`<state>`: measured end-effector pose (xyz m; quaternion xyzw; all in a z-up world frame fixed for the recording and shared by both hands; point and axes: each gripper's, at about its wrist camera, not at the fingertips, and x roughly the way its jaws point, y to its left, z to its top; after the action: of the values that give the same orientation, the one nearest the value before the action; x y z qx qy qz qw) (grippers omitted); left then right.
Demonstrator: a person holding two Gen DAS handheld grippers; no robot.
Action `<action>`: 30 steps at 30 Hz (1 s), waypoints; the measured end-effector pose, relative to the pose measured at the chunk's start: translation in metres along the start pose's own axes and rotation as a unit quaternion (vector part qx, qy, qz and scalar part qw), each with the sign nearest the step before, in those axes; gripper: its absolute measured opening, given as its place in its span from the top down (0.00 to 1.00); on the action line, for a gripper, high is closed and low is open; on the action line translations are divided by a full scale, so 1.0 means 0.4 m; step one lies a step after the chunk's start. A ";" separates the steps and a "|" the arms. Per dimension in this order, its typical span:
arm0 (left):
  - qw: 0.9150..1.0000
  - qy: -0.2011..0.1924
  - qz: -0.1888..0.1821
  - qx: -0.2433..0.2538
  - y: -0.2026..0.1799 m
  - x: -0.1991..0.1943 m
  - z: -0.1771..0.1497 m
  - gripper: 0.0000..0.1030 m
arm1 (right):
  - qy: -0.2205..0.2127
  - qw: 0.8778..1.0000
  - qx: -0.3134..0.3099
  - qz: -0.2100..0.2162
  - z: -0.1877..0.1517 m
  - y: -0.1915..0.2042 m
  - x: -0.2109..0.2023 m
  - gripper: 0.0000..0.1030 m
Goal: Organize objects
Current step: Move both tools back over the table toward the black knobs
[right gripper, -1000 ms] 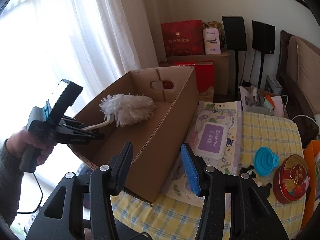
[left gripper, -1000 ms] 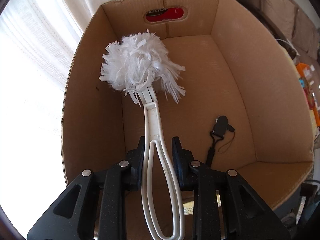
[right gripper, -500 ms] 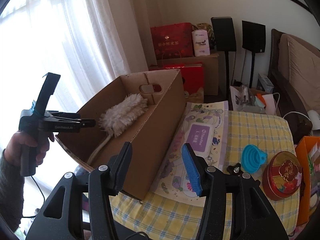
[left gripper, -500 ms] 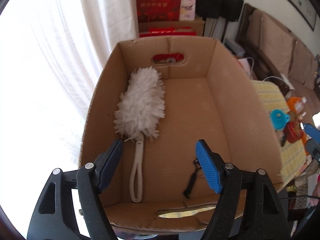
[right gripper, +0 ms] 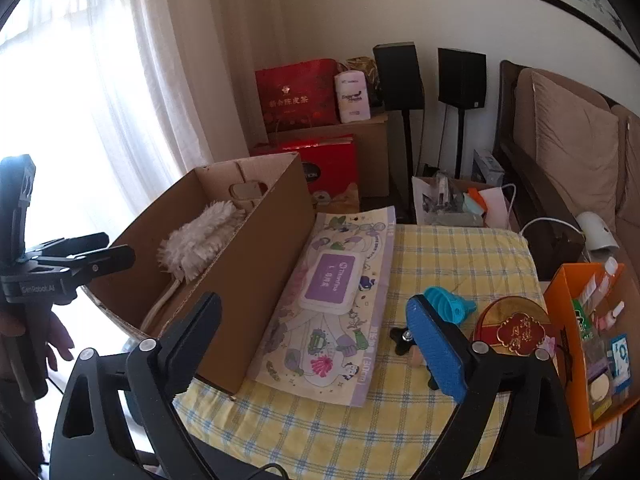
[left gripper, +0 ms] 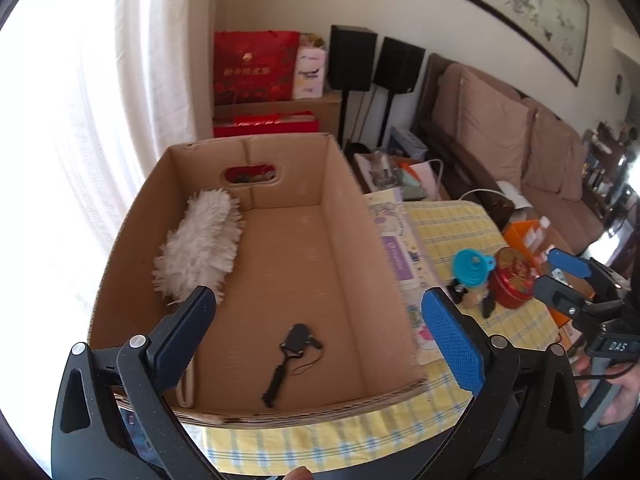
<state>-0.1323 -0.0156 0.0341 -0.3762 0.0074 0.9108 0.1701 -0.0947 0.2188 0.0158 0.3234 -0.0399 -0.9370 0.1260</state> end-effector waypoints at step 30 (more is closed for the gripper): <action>0.994 0.014 -0.095 0.051 -0.349 0.135 -0.147 0.00 | 0.037 0.996 0.061 -0.054 -0.139 -0.277 -0.040 0.16</action>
<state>-0.0837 0.1239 -0.0294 -0.3788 0.0200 0.8835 0.2750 -0.0716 0.3302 -0.0356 0.3670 -0.0752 -0.9254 0.0566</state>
